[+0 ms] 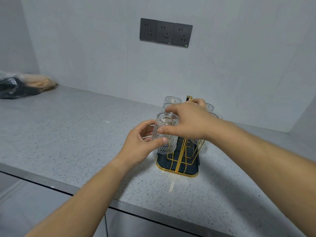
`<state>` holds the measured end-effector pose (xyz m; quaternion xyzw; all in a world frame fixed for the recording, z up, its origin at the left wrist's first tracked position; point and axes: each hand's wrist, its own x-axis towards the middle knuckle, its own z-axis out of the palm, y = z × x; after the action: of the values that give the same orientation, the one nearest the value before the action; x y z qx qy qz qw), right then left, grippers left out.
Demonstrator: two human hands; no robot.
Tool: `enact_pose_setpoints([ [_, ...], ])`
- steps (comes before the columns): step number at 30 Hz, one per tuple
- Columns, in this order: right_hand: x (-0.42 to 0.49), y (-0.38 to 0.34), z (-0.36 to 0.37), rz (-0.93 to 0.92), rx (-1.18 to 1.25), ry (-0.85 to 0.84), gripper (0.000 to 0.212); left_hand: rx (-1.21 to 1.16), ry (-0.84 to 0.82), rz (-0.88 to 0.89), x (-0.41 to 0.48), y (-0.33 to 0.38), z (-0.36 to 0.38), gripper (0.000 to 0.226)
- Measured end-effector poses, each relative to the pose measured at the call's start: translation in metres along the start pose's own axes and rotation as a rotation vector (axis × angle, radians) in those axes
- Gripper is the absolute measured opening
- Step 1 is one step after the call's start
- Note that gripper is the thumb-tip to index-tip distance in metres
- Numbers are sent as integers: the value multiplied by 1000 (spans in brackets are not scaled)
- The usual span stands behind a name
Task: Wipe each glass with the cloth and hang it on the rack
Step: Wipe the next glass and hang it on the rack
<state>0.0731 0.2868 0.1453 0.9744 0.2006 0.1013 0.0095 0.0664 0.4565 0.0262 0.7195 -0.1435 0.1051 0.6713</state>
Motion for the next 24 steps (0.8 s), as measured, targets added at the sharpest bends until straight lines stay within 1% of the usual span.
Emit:
enact_pose_setpoints([
  [8,0,-2,1,-4,-36,-3,81,17,-12,-28,0,-6,-2,53],
  [13,-3,-1,4,-17,-30,14,82,61,-37,-41,-1,-4,-4,70],
  [15,-7,0,4,-20,22,41,81,69,-43,-43,-3,-2,-4,66],
  [17,-12,3,3,-27,104,89,78,94,-48,-44,-4,0,-4,66],
  [20,-23,13,-2,-17,218,208,70,140,-35,-28,-4,7,-4,76],
  [22,-34,27,-8,13,311,283,64,182,2,-3,-5,19,-1,81],
  [24,-46,46,-12,55,435,365,52,209,64,62,-6,38,4,80],
])
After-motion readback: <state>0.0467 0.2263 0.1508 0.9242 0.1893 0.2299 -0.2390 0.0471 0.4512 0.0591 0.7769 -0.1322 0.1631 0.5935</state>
